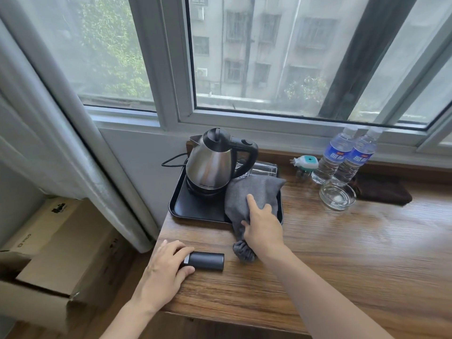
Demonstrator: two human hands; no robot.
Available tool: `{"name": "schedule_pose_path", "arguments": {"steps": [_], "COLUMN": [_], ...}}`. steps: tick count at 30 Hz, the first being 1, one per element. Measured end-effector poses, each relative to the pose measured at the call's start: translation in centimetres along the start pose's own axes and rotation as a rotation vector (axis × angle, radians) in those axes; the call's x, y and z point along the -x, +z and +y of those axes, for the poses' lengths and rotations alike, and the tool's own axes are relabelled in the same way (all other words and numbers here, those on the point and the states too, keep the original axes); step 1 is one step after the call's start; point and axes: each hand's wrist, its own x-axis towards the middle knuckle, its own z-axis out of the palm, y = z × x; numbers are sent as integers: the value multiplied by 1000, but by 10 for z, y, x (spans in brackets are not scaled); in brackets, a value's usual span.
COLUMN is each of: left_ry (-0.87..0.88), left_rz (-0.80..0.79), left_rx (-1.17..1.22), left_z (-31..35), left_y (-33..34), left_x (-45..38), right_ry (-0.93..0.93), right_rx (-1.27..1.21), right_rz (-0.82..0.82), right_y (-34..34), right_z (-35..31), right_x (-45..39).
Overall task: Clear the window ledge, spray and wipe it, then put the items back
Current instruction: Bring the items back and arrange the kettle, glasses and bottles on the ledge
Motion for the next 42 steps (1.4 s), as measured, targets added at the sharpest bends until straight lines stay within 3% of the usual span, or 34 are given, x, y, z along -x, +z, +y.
{"name": "schedule_pose_path", "arguments": {"steps": [6, 11, 16, 20, 25, 33, 42], "left_ry": [-72, -196, -636, -768, -792, -645, -625], "left_rz": [-50, 40, -256, -312, -261, -197, -175], "left_rx": [77, 483, 1134, 1434, 1495, 1558, 1555], "left_z": [24, 83, 128, 150, 173, 220, 292], "left_y": [-13, -23, -11, -11, -5, -14, 65], "left_x": [-20, -78, -155, -183, -181, -151, -113], "right_ry": [-49, 32, 59, 33, -57, -144, -65], "right_rx": [-50, -295, -475, -470, -419, -368, -462], "right_rz": [85, 198, 265, 275, 272, 304, 187], "right_y": [-12, -25, -44, -54, -55, -87, -81], "right_z": [14, 27, 36, 43, 48, 78, 177], "right_x": [-1, -6, -14, -10, 1, 41, 94]}}
